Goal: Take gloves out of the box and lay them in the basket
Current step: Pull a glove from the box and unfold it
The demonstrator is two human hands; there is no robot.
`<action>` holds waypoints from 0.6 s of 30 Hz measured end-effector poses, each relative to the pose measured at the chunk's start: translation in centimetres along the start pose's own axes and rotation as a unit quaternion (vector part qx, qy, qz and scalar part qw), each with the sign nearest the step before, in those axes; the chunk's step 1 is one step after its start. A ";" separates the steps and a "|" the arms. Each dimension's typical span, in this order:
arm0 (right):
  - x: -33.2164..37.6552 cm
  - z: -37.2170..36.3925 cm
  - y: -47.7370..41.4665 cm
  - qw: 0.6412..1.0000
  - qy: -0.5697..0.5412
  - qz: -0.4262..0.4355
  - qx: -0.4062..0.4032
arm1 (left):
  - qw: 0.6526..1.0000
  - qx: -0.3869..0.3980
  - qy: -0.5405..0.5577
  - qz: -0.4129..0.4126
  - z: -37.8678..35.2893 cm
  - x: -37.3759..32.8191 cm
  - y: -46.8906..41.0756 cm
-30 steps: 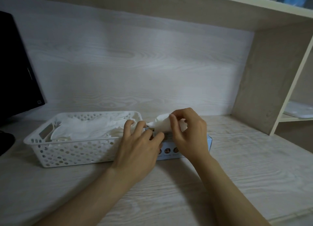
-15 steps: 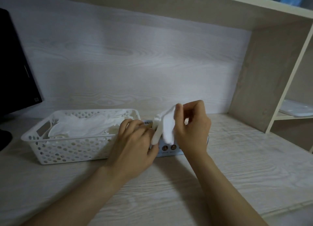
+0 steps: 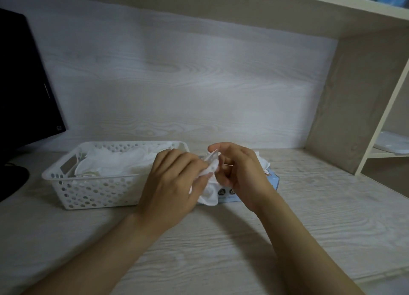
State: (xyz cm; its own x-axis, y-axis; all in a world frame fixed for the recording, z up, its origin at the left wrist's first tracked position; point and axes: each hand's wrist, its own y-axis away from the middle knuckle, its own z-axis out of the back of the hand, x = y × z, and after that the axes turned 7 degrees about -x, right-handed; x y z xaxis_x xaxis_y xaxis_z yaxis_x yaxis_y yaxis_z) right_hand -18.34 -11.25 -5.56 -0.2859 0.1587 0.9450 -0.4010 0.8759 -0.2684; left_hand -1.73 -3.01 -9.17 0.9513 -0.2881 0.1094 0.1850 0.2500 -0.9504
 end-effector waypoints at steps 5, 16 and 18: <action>-0.3 0.1 0.5 0.990 0.108 0.073 0.049 | 0.998 -0.023 -0.012 0.054 0.1 0.8 0.3; -0.7 0.1 0.4 0.990 0.091 0.022 0.105 | 0.982 -0.070 0.027 0.175 1.7 1.3 -0.9; -0.8 0.2 0.3 0.995 0.066 0.027 0.075 | 0.976 -0.082 0.032 0.198 1.9 1.6 -1.0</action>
State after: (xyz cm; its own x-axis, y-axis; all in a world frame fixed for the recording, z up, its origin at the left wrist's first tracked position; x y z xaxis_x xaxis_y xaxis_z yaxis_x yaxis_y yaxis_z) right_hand -18.41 -11.20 -6.40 -0.1979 0.2716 0.9418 -0.5157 0.7883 -0.3357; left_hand 0.09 -1.97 -7.44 0.9220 -0.2569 -0.2897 -0.2412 0.2043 -0.9487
